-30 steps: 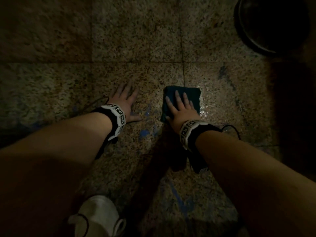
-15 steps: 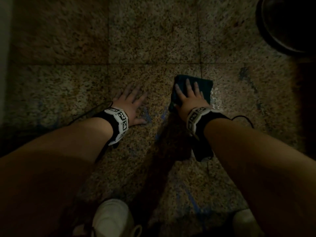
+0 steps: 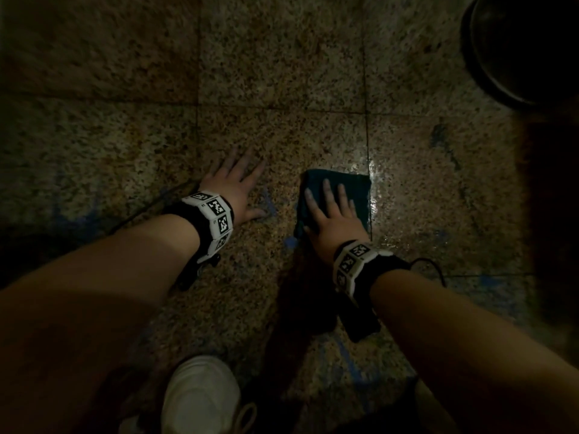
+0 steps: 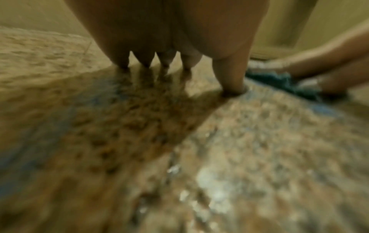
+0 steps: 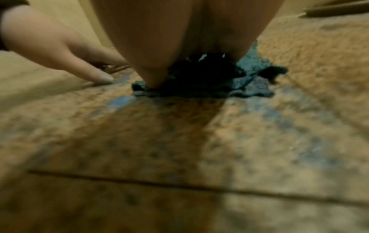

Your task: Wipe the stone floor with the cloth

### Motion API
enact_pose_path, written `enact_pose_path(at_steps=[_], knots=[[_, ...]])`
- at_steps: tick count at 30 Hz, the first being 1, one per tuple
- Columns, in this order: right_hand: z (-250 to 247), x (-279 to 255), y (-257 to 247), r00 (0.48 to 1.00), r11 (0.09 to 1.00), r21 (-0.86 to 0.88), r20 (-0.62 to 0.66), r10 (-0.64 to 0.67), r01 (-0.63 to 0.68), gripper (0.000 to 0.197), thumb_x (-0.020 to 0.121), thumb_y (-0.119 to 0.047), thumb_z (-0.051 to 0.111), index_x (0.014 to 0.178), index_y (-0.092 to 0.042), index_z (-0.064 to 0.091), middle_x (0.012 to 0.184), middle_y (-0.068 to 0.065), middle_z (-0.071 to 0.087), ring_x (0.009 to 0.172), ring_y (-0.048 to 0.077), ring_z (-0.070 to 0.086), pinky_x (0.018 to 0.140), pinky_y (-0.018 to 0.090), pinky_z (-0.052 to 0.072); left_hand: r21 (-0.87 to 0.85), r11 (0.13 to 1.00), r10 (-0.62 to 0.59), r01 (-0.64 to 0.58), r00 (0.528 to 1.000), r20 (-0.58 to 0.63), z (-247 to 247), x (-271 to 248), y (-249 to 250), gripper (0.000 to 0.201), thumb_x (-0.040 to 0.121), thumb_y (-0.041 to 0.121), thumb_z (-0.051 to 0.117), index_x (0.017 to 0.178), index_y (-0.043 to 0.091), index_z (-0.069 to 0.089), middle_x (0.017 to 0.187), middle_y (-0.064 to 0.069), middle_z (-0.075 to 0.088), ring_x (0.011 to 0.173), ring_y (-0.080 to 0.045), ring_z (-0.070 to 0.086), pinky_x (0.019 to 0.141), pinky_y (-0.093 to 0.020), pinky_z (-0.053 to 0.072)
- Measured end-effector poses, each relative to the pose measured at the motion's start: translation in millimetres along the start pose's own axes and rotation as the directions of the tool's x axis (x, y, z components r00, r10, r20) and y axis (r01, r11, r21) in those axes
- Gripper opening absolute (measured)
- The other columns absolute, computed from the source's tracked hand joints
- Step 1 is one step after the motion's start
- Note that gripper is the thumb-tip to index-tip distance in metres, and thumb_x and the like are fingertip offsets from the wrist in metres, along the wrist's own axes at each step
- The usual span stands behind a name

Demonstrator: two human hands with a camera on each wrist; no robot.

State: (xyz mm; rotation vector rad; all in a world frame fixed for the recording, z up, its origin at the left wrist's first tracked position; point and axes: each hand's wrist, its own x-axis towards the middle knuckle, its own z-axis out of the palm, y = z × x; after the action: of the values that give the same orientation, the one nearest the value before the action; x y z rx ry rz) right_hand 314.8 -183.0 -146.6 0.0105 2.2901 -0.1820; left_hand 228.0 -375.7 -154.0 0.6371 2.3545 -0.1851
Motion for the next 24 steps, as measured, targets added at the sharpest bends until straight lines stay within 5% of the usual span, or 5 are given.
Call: enact_pose_path(at_steps=[13,24], knots=[[-45,43,-32,0.996,0.994,0.075,-0.036,0.079,-0.076,0.065,0.102,-0.042,0.032,0.148,-0.039,-0.014,0.154,-0.002,-0.031,0.142,0.029,-0.025,0.118,0.043,-0.002,-0.132,0.991,-0.045,0.035,0.996,-0.077,13,-16,-31,0.084,0.089,0.064,0.04,0.151,0.033,-0.008,0.157,-0.002,-0.022,0.145,-0.027,-0.014,0.117,-0.041,0.002],[-11,18,-39,0.999,0.999,-0.046,-0.037,-0.026,0.024,0.063,0.102,-0.045,0.023,0.148,-0.033,-0.018,0.153,0.002,-0.033,0.141,0.028,-0.028,0.119,0.041,-0.006,-0.109,0.994,-0.006,-0.008,0.991,-0.134,22,-17,-39,0.082,0.09,0.062,0.04,0.152,0.028,-0.002,0.158,-0.005,-0.018,0.145,-0.026,-0.013,0.117,-0.038,0.0]])
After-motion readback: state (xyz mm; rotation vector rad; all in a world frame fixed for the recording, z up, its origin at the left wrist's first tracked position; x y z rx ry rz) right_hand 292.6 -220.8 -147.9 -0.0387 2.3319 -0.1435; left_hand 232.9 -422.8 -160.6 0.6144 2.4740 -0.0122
